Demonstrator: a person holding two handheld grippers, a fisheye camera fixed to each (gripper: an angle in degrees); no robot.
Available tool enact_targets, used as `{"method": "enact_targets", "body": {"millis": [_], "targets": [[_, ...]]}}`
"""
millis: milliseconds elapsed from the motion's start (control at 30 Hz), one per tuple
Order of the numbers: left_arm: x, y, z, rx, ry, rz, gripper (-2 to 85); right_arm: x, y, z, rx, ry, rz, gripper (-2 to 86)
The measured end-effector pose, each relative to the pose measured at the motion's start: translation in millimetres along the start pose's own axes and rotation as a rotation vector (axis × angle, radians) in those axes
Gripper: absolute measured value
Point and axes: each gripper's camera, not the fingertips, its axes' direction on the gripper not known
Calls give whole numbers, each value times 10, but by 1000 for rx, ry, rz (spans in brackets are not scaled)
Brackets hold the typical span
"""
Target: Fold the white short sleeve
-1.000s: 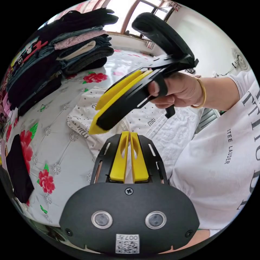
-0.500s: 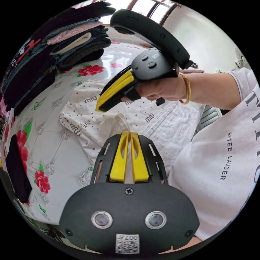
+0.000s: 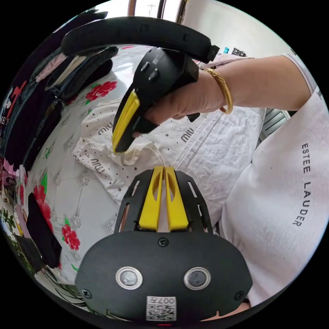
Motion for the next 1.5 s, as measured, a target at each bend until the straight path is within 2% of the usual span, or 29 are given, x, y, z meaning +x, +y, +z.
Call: {"method": "enact_targets", "body": {"millis": [133,200,300,400,533,633,767,867,967,1067,1133,1200,1300,1367,1500], "targets": [[-82,77,81,29,35,-12,-2,836,417,-283,177,-186,407,4],[-141,116,129,40,64,-27,12,1084,687,-366,230,-201,540,7],[-207,154,142,62,93,-28,29,1286,1205,-599,314,-172,667,19],[-354,163,187,86,111,-50,36,1394,1883,-893,379,-54,825,34],[-663,48,375,76,122,-87,42,1591,2987,-1131,362,149,1163,54],[-995,-116,601,40,100,-134,42,1725,3461,-1158,384,123,1283,62],[-1395,-322,921,-25,98,-195,38,1808,3349,-995,399,-32,1194,33],[-1521,-427,1052,-53,144,-245,22,1445,2765,-1012,359,105,961,11],[-1478,-516,1005,-11,130,-243,3,839,2181,-887,310,50,650,4],[-1392,-624,970,20,142,-217,-1,270,1864,-705,228,49,489,5],[-1340,-702,952,35,154,-184,0,87,1860,-740,237,98,463,9],[-1291,-812,947,42,168,-133,9,90,2008,-892,310,148,527,16],[-1243,-930,956,49,182,-66,32,452,2459,-1100,399,120,759,38],[-1204,-985,956,59,200,-26,45,830,2809,-1046,373,2,933,59],[-1046,-1186,1002,60,298,100,77,1140,3088,-756,394,-291,1103,69]]}}
